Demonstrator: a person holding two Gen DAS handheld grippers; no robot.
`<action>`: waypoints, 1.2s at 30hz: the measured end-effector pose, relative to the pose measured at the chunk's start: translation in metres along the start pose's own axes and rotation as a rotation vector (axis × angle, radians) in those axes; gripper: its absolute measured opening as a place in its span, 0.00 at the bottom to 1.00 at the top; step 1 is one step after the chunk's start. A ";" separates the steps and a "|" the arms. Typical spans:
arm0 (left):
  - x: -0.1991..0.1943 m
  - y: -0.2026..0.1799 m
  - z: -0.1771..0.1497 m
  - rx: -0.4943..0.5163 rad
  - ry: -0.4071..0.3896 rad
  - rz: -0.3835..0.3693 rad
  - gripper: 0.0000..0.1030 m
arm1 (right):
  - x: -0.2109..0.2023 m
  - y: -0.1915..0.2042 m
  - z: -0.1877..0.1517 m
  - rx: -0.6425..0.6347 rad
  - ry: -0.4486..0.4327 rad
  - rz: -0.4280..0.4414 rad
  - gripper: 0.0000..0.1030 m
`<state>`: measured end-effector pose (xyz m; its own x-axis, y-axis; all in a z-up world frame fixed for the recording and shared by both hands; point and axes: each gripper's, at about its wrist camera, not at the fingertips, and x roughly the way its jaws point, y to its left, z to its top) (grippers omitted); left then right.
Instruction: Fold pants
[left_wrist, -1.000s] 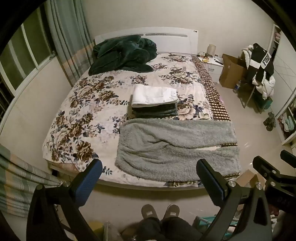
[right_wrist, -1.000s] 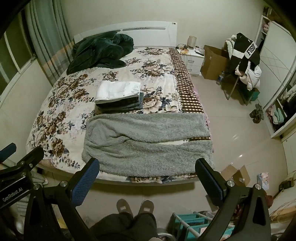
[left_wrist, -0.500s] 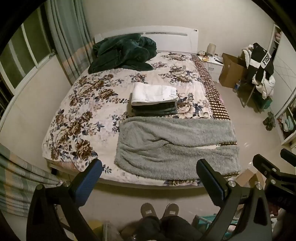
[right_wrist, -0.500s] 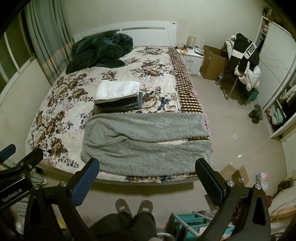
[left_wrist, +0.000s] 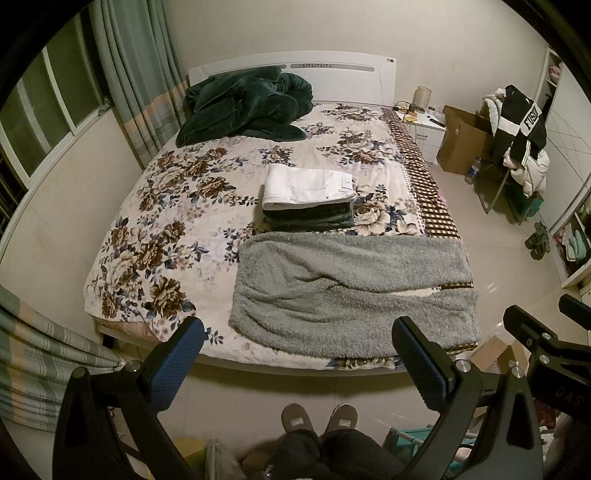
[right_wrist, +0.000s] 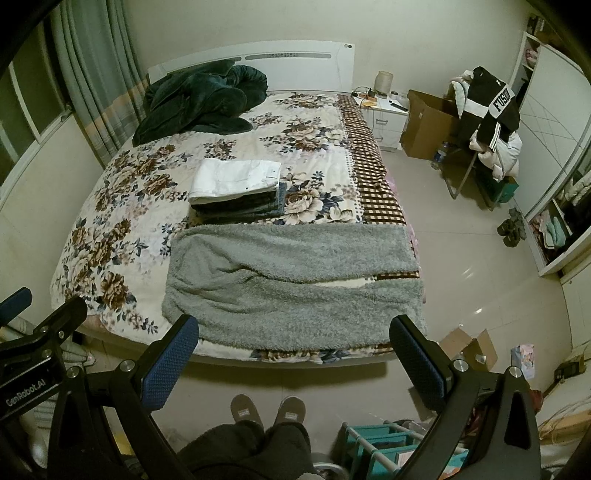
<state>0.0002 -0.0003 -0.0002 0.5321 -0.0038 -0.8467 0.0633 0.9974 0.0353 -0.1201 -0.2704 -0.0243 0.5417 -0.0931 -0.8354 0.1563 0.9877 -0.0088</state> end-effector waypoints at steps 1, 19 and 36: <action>0.000 0.000 0.000 0.000 0.000 -0.001 1.00 | 0.000 0.000 0.000 0.001 0.000 0.001 1.00; 0.000 0.000 0.000 -0.001 0.002 -0.003 1.00 | 0.003 0.003 -0.001 -0.003 0.003 -0.002 1.00; 0.000 0.000 0.000 -0.001 0.002 -0.004 1.00 | 0.003 0.003 0.002 -0.004 0.011 0.003 1.00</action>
<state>0.0003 -0.0005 -0.0003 0.5301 -0.0073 -0.8479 0.0644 0.9974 0.0317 -0.1165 -0.2676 -0.0260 0.5330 -0.0888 -0.8414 0.1516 0.9884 -0.0082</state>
